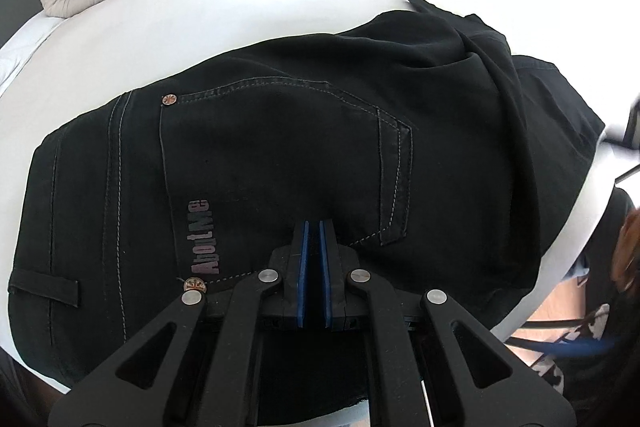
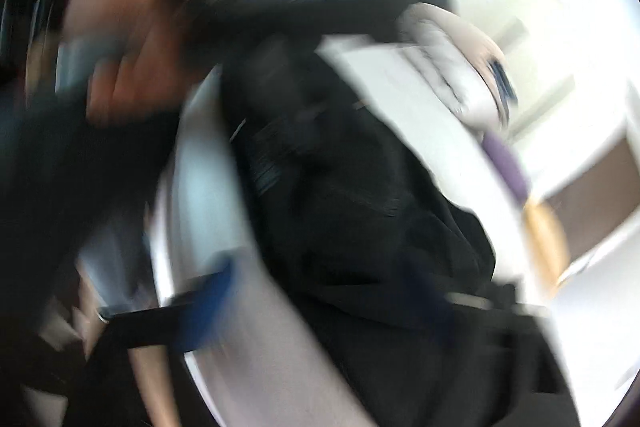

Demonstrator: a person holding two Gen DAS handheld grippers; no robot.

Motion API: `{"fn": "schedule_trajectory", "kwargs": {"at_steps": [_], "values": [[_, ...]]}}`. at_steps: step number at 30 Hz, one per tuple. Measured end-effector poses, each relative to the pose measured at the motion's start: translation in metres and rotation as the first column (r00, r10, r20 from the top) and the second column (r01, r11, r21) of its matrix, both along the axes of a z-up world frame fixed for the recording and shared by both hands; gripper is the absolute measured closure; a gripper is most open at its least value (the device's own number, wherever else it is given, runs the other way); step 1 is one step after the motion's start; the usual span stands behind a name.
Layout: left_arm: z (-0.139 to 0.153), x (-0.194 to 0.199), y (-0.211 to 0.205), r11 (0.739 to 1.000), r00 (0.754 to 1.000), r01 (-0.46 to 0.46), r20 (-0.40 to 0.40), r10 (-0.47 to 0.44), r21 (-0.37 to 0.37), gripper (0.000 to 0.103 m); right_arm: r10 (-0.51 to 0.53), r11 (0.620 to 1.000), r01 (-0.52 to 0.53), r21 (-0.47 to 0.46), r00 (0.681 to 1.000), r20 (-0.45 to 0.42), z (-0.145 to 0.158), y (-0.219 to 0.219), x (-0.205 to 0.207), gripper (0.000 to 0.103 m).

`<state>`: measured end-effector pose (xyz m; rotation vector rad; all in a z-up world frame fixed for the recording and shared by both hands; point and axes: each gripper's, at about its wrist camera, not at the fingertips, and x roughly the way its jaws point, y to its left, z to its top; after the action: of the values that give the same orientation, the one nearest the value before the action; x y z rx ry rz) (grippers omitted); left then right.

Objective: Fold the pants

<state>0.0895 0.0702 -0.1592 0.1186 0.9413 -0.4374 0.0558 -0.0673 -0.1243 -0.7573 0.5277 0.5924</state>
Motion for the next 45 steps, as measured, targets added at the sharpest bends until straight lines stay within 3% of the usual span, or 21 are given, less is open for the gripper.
{"fn": "schedule_trajectory", "kwargs": {"at_steps": [1, 2, 4, 5, 6, 7, 12, 14, 19, 21, 22, 23, 24, 25, 29, 35, 36, 39, 40, 43, 45], "values": [[-0.001, 0.000, 0.000, 1.000, 1.000, -0.007, 0.001, 0.007, -0.008, 0.098, -0.073, 0.990, 0.077, 0.117, 0.997, -0.034, 0.021, -0.020, 0.016, 0.001], [-0.002, 0.000, 0.002, 1.000, 1.000, -0.012, 0.001, 0.012, -0.013, 0.098, -0.125, 0.978, 0.135, 0.159, 0.989, -0.074, 0.031, -0.033, 0.032, 0.001], [-0.004, 0.003, 0.002, 0.999, 1.000, -0.021, -0.004, 0.021, -0.034, 0.098, -0.289, 0.904, 0.335, 0.264, 0.936, -0.199, 0.052, -0.078, 0.088, 0.004], [-0.005, 0.003, 0.006, 0.999, 1.000, -0.024, -0.006, 0.024, -0.046, 0.098, -0.373, 0.855, 0.434, 0.283, 0.895, -0.246, 0.057, -0.098, 0.115, 0.004], [-0.006, 0.004, 0.007, 0.998, 1.000, -0.027, -0.007, 0.026, -0.059, 0.098, -0.443, 0.811, 0.515, 0.278, 0.851, -0.283, 0.059, -0.114, 0.139, 0.005], [-0.006, 0.004, 0.012, 0.997, 1.000, -0.027, -0.008, 0.027, -0.068, 0.098, -0.541, 0.737, 0.627, 0.251, 0.771, -0.337, 0.058, -0.138, 0.177, 0.008], [-0.008, 0.008, 0.017, 0.993, 0.999, -0.038, -0.014, 0.037, -0.114, 0.098, -0.701, 0.521, 0.839, 0.158, 0.526, -0.482, 0.038, -0.193, 0.301, 0.016], [-0.009, 0.010, 0.018, 0.991, 0.999, -0.041, -0.015, 0.039, -0.127, 0.098, -0.758, 0.475, 0.875, 0.090, 0.460, -0.462, 0.025, -0.196, 0.336, 0.023], [-0.011, 0.010, 0.024, 0.988, 0.999, -0.045, -0.011, 0.043, -0.145, 0.098, -0.805, 0.366, 0.931, -0.015, 0.308, -0.507, -0.012, -0.206, 0.392, 0.022], [-0.011, 0.011, 0.024, 0.987, 0.999, -0.047, -0.010, 0.046, -0.152, 0.098, -0.813, 0.361, 0.933, -0.006, 0.311, -0.493, -0.014, -0.205, 0.400, 0.021], [-0.011, 0.011, 0.026, 0.987, 0.999, -0.047, -0.009, 0.046, -0.154, 0.098, -0.809, 0.364, 0.931, 0.001, 0.317, -0.495, -0.014, -0.205, 0.402, 0.030], [-0.012, 0.009, 0.027, 0.986, 0.999, -0.047, -0.009, 0.046, -0.158, 0.098, -0.797, 0.372, 0.928, 0.020, 0.331, -0.505, -0.012, -0.205, 0.405, 0.050], [-0.012, 0.009, 0.028, 0.986, 0.999, -0.048, -0.010, 0.047, -0.160, 0.098, -0.793, 0.380, 0.925, 0.026, 0.340, -0.505, -0.009, -0.205, 0.407, 0.062], [-0.013, 0.006, 0.031, 0.986, 0.999, -0.047, -0.009, 0.046, -0.160, 0.098, -0.790, 0.380, 0.924, 0.030, 0.342, -0.508, -0.007, -0.206, 0.406, 0.092], [-0.014, 0.003, 0.030, 0.987, 0.999, -0.047, -0.006, 0.047, -0.155, 0.098, -0.742, 0.338, 0.933, 0.126, 0.347, -0.574, 0.009, -0.239, 0.391, 0.098], [-0.012, 0.002, 0.024, 0.988, 0.999, -0.050, -0.001, 0.051, -0.145, 0.098, -0.657, 0.201, 0.877, 0.436, 0.451, -0.604, 0.077, -0.315, 0.296, 0.099], [-0.012, 0.002, 0.024, 0.988, 0.999, -0.051, 0.000, 0.051, -0.143, 0.098, -0.653, 0.168, 0.864, 0.475, 0.458, -0.603, 0.086, -0.330, 0.273, 0.099], [-0.012, 0.003, 0.022, 0.989, 0.999, -0.054, -0.003, 0.054, -0.141, 0.098, -0.612, 0.014, 0.814, 0.581, 0.466, -0.638, 0.097, -0.385, 0.198, 0.099], [-0.012, 0.004, 0.021, 0.989, 0.998, -0.055, -0.004, 0.055, -0.140, 0.098, -0.604, -0.051, 0.799, 0.599, 0.453, -0.656, 0.092, -0.404, 0.163, 0.099], [-0.011, 0.005, 0.020, 0.989, 0.998, -0.060, -0.009, 0.060, -0.136, 0.098, -0.588, -0.203, 0.789, 0.579, 0.375, -0.717, 0.056, -0.440, 0.096, 0.099], [-0.011, 0.006, 0.018, 0.989, 0.998, -0.065, -0.013, 0.064, -0.132, 0.098, -0.503, -0.334, 0.789, 0.516, 0.314, -0.805, 0.008, -0.467, 0.063, 0.099]]}}
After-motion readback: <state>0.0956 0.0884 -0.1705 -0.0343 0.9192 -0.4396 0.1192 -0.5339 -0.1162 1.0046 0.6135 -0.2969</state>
